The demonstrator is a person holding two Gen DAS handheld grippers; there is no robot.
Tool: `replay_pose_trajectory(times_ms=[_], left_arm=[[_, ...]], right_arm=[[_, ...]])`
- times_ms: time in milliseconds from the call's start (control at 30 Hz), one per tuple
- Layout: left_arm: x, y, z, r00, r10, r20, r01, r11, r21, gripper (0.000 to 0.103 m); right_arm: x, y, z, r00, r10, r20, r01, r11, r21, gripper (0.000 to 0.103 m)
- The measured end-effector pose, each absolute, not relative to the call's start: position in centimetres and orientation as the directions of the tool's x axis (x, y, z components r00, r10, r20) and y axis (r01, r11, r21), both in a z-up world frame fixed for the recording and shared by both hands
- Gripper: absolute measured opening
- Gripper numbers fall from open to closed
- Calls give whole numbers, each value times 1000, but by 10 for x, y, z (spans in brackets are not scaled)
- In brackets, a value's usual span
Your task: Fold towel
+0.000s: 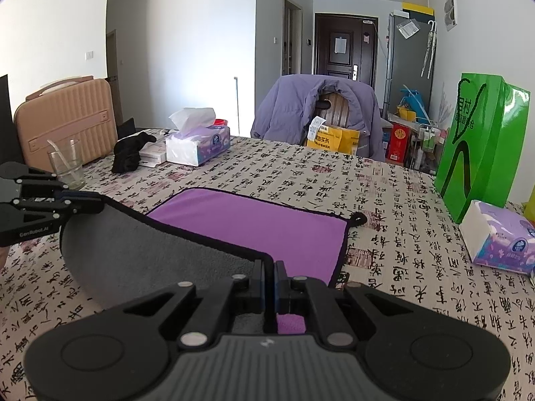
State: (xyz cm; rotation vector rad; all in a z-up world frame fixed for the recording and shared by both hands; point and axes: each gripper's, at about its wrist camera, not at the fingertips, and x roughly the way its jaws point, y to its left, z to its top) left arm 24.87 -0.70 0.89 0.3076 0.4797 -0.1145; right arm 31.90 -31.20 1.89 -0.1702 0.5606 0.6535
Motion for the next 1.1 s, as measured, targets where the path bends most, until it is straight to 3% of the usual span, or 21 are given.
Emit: replay_pose_trajectory(times_ms=[1100], left_arm=[[301, 4, 6, 887, -27, -461, 179, 940, 289, 6]], right_arm=[[372, -298, 19, 660, 520, -542, -626, 780, -13, 5]])
